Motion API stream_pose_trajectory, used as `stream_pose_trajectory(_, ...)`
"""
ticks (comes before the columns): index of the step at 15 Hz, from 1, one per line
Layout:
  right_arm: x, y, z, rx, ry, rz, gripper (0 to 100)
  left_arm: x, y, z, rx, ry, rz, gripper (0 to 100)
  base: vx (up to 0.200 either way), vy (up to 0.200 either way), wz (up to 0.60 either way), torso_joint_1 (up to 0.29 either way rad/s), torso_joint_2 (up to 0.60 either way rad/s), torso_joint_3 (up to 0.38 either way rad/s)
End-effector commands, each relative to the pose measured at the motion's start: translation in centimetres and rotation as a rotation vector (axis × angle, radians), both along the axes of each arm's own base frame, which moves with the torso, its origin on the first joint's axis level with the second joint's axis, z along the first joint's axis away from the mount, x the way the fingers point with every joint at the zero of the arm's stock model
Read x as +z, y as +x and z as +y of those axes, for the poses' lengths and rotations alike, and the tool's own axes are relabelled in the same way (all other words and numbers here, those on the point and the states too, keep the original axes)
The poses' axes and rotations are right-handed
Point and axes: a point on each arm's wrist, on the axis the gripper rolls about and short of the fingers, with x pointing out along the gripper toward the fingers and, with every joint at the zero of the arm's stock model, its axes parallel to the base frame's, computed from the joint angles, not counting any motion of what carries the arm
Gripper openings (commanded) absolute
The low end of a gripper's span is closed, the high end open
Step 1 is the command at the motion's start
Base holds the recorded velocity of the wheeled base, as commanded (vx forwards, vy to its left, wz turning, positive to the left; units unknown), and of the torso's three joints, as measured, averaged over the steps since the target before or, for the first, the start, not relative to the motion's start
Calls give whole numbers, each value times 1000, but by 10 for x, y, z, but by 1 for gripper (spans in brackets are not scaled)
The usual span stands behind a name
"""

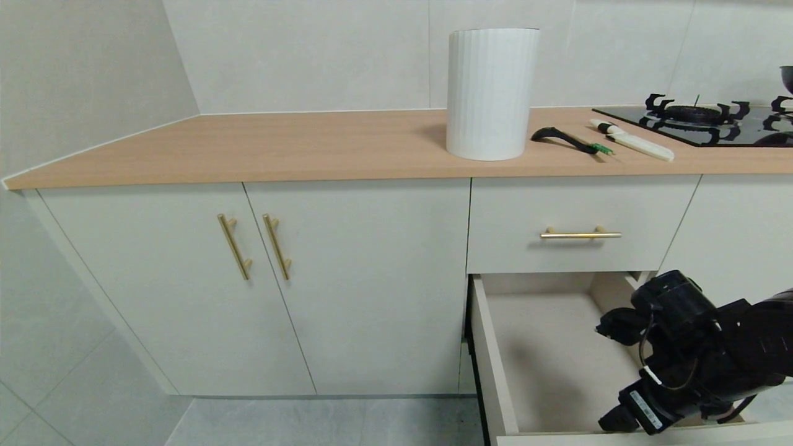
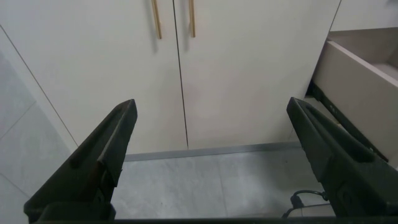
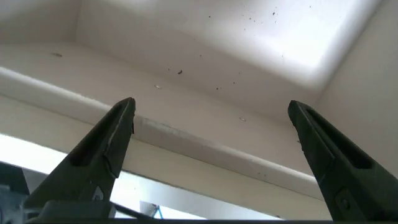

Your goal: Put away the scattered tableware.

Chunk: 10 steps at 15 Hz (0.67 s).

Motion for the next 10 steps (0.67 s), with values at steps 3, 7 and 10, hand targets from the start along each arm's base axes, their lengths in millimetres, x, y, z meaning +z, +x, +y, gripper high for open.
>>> stream_pose_trajectory(3, 0, -14, 2, 70, -43, 85, 100, 0, 0, 0, 0, 0, 1, 100, 0, 0, 0, 0, 0, 0)
stream_pose_trajectory(7, 0, -15, 3, 76, -53, 95, 100, 0, 0, 0, 0, 0, 1, 100, 0, 0, 0, 0, 0, 0)
stream_pose_trajectory(10, 11, 1, 4, 26, -33, 25, 100, 0, 0, 0, 0, 0, 1, 100, 0, 0, 0, 0, 0, 0)
